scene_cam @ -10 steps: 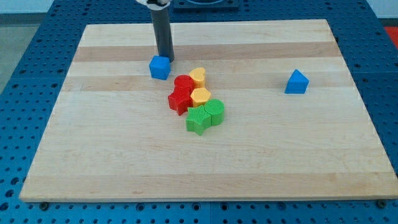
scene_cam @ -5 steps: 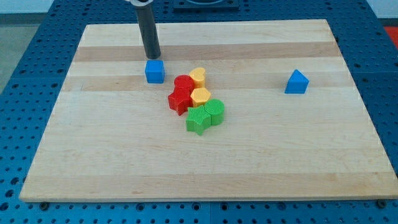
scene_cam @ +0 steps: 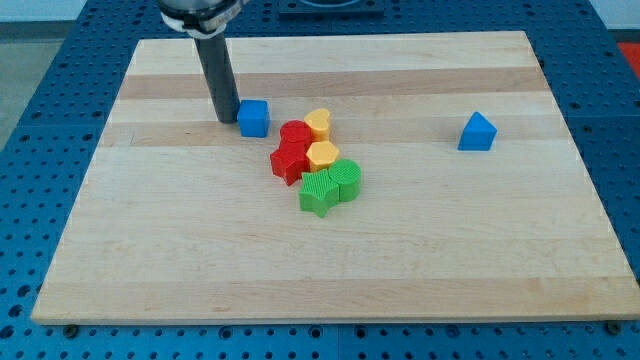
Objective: Move the blue cube to the left of the red circle
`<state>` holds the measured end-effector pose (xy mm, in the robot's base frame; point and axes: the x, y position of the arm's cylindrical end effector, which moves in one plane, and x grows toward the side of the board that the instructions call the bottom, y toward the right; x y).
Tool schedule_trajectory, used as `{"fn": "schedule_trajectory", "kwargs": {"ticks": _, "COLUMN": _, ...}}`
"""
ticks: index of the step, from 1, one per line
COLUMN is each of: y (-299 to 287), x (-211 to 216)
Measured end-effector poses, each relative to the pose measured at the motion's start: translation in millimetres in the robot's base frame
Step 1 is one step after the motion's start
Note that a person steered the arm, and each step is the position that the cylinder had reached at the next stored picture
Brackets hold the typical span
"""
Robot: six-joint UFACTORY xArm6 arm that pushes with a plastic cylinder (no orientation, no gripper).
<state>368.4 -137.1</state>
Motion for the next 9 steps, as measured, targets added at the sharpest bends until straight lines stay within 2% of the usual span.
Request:
{"fn": "schedule_trajectory", "kwargs": {"ticks": 1, "y": 0.0, "x": 22.3}}
{"fn": "schedule_trajectory", "kwargs": {"ticks": 2, "y": -5.5, "x": 19.8}}
{"fn": "schedule_trajectory", "kwargs": {"ticks": 4, "y": -30.8, "x": -29.4}}
{"fn": "schedule_trajectory", "kwargs": {"ticks": 5, "y": 14.9, "x": -31.0}}
{"fn": "schedule_trajectory", "kwargs": {"ticks": 6, "y": 26.7, "x": -30.3}}
{"fn": "schedule_trajectory", "kwargs": {"ticks": 7, "y": 26.7, "x": -27.8}}
{"fn": "schedule_trajectory", "kwargs": {"ticks": 9, "y": 26.6, "x": 7.1}}
